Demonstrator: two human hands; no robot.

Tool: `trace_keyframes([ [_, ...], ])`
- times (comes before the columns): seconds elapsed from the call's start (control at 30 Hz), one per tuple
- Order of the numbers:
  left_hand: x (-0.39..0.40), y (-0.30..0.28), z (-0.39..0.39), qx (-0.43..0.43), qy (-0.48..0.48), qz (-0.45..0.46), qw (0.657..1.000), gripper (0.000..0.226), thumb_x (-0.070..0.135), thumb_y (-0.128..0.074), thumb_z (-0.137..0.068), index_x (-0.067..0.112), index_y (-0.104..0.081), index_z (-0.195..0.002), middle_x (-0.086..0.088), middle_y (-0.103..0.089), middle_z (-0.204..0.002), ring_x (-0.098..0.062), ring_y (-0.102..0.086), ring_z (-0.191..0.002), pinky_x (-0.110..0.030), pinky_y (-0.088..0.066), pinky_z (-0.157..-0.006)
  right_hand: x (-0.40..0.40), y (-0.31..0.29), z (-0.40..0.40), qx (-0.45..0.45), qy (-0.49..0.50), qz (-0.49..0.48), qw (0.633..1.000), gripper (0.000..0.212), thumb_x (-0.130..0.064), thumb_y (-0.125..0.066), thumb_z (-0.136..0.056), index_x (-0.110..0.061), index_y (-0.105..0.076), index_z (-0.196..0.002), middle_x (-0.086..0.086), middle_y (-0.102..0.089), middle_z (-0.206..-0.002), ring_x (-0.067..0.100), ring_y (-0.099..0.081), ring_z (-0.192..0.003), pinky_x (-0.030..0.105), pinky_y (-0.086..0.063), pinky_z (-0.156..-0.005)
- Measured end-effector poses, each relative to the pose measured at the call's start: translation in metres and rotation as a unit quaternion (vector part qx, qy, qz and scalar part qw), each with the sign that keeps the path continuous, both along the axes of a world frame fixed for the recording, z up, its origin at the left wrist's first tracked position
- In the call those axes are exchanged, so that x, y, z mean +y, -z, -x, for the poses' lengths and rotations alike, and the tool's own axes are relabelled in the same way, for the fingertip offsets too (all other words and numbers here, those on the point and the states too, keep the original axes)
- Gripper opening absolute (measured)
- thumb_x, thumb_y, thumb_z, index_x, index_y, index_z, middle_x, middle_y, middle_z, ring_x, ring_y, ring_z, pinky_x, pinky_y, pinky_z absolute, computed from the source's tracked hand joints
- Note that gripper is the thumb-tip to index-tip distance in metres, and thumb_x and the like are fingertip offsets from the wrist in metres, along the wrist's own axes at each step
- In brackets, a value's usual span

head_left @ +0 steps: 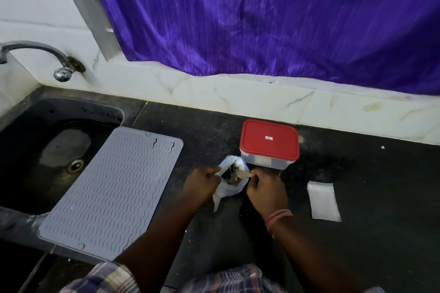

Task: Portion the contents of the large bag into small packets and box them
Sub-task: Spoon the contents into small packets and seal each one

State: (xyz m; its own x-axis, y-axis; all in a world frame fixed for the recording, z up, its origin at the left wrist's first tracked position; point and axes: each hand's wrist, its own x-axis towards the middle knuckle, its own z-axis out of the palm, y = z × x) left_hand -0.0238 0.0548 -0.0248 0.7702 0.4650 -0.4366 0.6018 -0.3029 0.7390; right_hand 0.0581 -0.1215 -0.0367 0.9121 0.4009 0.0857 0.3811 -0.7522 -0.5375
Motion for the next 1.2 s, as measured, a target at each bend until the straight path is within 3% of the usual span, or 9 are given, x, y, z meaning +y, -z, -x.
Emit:
trace_keyframes([
  [0.2,-0.006,0.007,-0.003,0.063,0.033,-0.021,0.997,0.049,0.024,-0.057,-0.084,0.027,-0.066,-0.131,-0.007,-0.074,-0.113,-0.02,-0.072,-0.093,-0.034,-0.059,-0.084,0.009,-0.003,0.0,-0.011,-0.063,0.08,0.995,0.011,-0.021,-0.053,-0.088,-0.014,-0.061,-0.087,0.006,-0.065,-0.088,0.024,-0.063,-0.082,0.028,-0.036,-0.064],
  [0.33,-0.005,0.015,-0.006,0.069,0.01,-0.029,0.997,0.052,0.029,-0.057,-0.084,0.027,-0.063,-0.136,-0.007,-0.067,-0.131,-0.021,-0.067,-0.11,-0.034,-0.054,-0.097,0.012,0.0,-0.002,0.046,0.017,0.049,0.998,0.013,-0.018,-0.057,-0.083,-0.013,-0.064,-0.074,0.003,-0.067,-0.076,0.022,-0.064,-0.074,0.029,-0.044,-0.064],
  [0.5,-0.011,0.021,-0.003,0.052,-0.016,-0.02,0.998,0.043,0.022,-0.058,-0.092,0.024,-0.063,-0.135,-0.009,-0.067,-0.129,-0.023,-0.066,-0.112,-0.032,-0.053,-0.096,0.014,0.001,-0.005,0.162,0.055,-0.008,0.985,0.02,-0.012,-0.057,-0.081,-0.015,-0.077,-0.078,0.001,-0.073,-0.075,0.019,-0.068,-0.072,0.031,-0.055,-0.072],
  [0.6,-0.013,0.025,-0.002,0.047,-0.022,-0.007,0.999,0.044,0.021,-0.059,-0.092,0.024,-0.063,-0.136,-0.01,-0.066,-0.13,-0.024,-0.065,-0.112,-0.031,-0.053,-0.095,0.015,0.004,-0.002,0.298,0.156,-0.109,0.935,0.025,-0.009,-0.051,-0.081,-0.012,-0.074,-0.072,0.008,-0.07,-0.061,0.024,-0.066,-0.053,0.037,-0.057,-0.055],
  [0.7,-0.011,0.026,-0.001,0.049,-0.031,0.006,0.998,0.045,0.022,-0.059,-0.091,0.028,-0.064,-0.135,-0.01,-0.068,-0.125,-0.023,-0.068,-0.106,-0.035,-0.056,-0.094,0.013,0.005,-0.003,0.401,0.241,-0.199,0.861,0.025,-0.002,-0.048,-0.081,0.002,-0.068,-0.067,0.013,-0.061,-0.052,0.022,-0.053,-0.038,0.03,-0.044,-0.043],
  [0.83,-0.009,0.028,-0.002,0.038,-0.039,0.009,0.999,0.046,0.02,-0.06,-0.088,0.026,-0.066,-0.133,-0.01,-0.072,-0.117,-0.022,-0.069,-0.099,-0.033,-0.056,-0.089,0.014,0.004,-0.002,0.393,0.206,-0.174,0.879,0.025,-0.009,-0.053,-0.088,-0.017,-0.059,-0.065,0.0,-0.057,-0.056,0.01,-0.051,-0.043,0.02,-0.043,-0.041],
  [1.0,-0.008,0.028,0.0,0.027,-0.048,0.024,0.998,0.044,0.018,-0.06,-0.089,0.023,-0.066,-0.133,-0.009,-0.072,-0.116,-0.02,-0.068,-0.099,-0.036,-0.055,-0.095,0.018,0.004,-0.01,0.461,0.223,-0.237,0.826,0.038,-0.004,-0.046,-0.099,-0.023,-0.04,-0.066,-0.006,-0.041,-0.064,-0.01,-0.052,-0.042,0.007,-0.038,-0.041],
  [1.07,-0.007,0.027,-0.001,0.022,-0.045,0.026,0.998,0.043,0.018,-0.06,-0.09,0.021,-0.066,-0.133,-0.008,-0.072,-0.116,-0.019,-0.068,-0.099,-0.038,-0.055,-0.096,0.014,0.005,-0.015,0.46,0.242,-0.223,0.824,0.034,-0.002,-0.046,-0.097,-0.013,-0.052,-0.067,0.0,-0.048,-0.06,0.01,-0.05,-0.039,0.014,-0.036,-0.04],
  [1.2,-0.004,0.022,-0.001,0.015,-0.051,0.022,0.998,0.042,0.018,-0.06,-0.091,0.02,-0.066,-0.133,-0.009,-0.069,-0.122,-0.021,-0.066,-0.106,-0.038,-0.054,-0.098,0.008,0.001,-0.016,0.489,0.263,-0.253,0.792,0.026,0.001,-0.05,-0.092,0.0,-0.064,-0.07,0.009,-0.053,-0.054,0.019,-0.046,-0.045,0.028,-0.037,-0.044],
])
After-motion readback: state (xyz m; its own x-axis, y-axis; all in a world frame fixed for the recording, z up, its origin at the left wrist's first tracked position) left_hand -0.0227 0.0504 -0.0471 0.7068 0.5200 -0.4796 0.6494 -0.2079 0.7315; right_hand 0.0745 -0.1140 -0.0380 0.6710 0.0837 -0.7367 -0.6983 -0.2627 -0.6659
